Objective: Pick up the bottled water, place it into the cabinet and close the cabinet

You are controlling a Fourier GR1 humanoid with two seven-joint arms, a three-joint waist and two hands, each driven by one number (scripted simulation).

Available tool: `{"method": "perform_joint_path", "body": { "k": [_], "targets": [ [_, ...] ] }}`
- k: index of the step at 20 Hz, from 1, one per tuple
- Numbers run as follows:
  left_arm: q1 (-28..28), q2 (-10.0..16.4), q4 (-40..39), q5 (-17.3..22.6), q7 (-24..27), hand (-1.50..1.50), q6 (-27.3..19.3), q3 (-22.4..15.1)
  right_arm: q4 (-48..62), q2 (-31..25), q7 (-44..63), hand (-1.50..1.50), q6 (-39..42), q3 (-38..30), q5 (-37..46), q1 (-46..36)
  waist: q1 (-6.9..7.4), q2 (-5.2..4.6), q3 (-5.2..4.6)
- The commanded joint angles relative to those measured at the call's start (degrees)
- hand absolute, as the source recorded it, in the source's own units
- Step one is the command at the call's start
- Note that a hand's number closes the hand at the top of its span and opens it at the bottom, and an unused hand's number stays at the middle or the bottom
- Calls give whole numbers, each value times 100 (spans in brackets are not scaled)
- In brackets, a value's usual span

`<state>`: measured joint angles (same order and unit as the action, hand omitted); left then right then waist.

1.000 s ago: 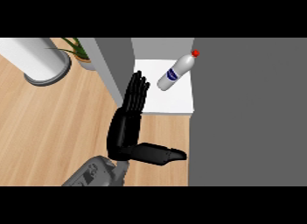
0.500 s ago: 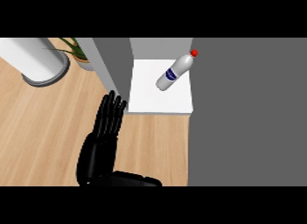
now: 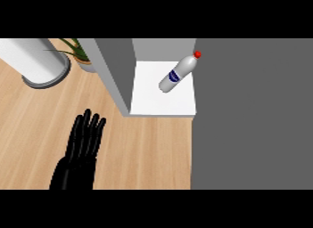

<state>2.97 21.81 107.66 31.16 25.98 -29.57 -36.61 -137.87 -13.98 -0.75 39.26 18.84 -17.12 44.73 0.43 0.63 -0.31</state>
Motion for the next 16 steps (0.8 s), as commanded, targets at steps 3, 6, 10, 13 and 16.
{"method": "perform_joint_path", "body": {
  "k": [3,6,10,13,16],
  "targets": [
    [531,343,375,201,230,-150,213,381,-1241,166,746,150,-390,938,1362,-219,-27,8,-8],
    [869,383,529,182,348,-150,269,233,-1271,400,1006,150,-661,1403,1694,-629,53,14,-18],
    [928,651,637,410,212,-150,396,638,-1156,699,1352,150,-809,2328,2392,-1138,32,17,-16],
    [1064,742,758,505,352,-150,610,758,-986,918,1773,150,-976,2697,2798,-1620,90,20,-25],
    [1242,799,629,561,486,-150,764,850,-671,1239,2129,150,-1151,2864,2908,-2169,125,9,-32]
  ]
}}
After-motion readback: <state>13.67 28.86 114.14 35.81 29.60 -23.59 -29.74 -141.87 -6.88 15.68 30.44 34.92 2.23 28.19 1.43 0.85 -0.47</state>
